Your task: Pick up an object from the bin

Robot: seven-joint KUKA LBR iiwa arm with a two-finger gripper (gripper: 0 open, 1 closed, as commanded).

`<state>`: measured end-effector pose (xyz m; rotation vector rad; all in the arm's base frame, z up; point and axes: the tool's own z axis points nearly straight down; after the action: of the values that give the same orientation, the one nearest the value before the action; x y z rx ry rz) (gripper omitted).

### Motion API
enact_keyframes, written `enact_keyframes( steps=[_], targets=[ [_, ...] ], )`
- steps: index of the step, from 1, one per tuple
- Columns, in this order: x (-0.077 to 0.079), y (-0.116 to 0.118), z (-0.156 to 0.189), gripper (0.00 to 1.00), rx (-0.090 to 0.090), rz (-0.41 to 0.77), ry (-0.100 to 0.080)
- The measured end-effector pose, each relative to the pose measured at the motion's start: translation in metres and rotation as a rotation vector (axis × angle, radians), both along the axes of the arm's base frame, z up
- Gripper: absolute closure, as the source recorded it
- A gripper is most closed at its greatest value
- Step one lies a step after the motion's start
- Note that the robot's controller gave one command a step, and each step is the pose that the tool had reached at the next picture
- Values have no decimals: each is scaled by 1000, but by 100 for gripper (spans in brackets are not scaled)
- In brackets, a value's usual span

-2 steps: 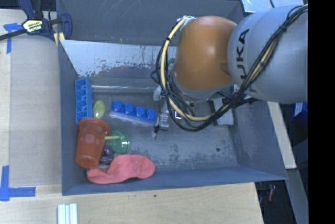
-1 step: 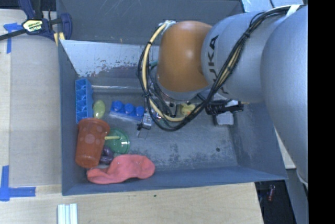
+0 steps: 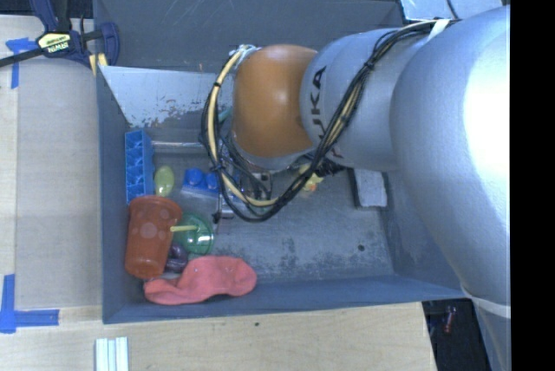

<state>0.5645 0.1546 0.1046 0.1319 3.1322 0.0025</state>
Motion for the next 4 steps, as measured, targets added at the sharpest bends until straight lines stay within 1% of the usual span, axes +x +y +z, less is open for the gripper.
enact_keyframes(
  steps=[1, 2, 3, 4],
  targets=[
    [-64, -66, -32, 100, 3, -199, -8],
    [-64, -66, -32, 100, 3, -200, -9],
    [-55, -76, 48, 100, 1, -169, -5],
    [-64, -50, 72, 100, 2, -153, -3]
  ],
)
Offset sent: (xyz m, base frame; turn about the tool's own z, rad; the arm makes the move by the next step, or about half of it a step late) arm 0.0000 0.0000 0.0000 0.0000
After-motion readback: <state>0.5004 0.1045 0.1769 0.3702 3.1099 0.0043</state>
